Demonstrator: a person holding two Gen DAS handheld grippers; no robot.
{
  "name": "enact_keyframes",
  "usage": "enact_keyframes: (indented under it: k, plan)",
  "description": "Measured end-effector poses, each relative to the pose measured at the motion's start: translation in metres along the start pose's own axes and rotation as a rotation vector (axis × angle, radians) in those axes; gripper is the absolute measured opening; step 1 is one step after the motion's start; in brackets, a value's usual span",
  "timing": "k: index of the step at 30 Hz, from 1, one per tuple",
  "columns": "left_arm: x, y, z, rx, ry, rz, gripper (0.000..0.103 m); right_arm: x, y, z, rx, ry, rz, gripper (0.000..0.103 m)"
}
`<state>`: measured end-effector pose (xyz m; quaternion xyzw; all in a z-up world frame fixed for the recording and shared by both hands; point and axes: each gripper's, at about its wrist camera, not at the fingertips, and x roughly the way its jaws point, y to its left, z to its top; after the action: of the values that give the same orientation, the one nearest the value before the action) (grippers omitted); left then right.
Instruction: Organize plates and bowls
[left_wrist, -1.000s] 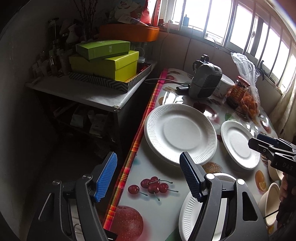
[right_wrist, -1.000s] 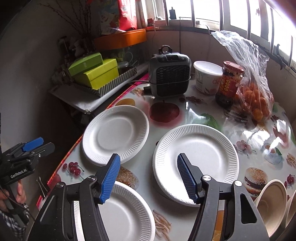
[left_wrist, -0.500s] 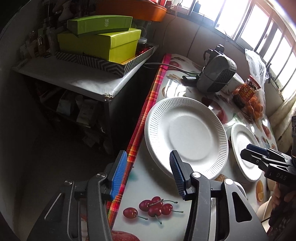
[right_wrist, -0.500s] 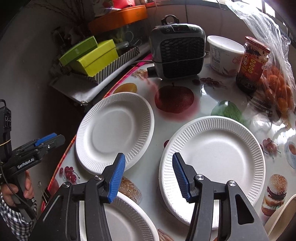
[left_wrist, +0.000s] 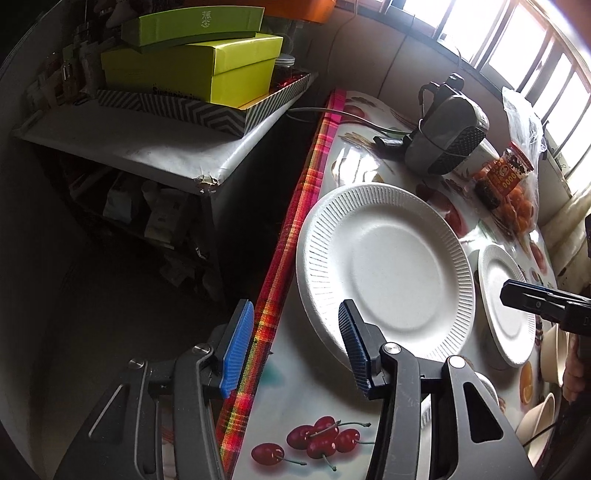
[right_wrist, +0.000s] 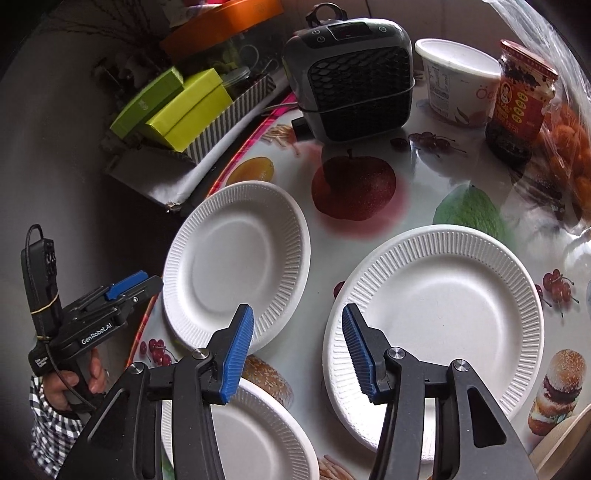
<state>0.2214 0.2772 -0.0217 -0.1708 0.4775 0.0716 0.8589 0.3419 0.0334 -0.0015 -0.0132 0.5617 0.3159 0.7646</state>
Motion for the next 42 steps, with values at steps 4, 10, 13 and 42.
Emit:
enact_keyframes:
  k: [4, 10, 13, 42]
  plan:
    - [0.007, 0.0, 0.003, 0.0, 0.017, -0.011, 0.041, 0.017, -0.009, 0.002, 0.066, 0.025, 0.038, 0.044]
    - [0.015, 0.006, 0.006, -0.045, 0.033, -0.032, 0.039, 0.025, -0.011, 0.002, 0.091, 0.022, 0.081, 0.039]
    - [0.017, 0.007, 0.009, -0.047, 0.032, -0.037, 0.039, 0.024, -0.01, 0.004, 0.089, 0.019, 0.1, 0.039]
    - [0.018, 0.011, 0.013, -0.126, 0.042, -0.127, 0.026, 0.034, -0.008, 0.004, 0.097, 0.039, 0.099, 0.014]
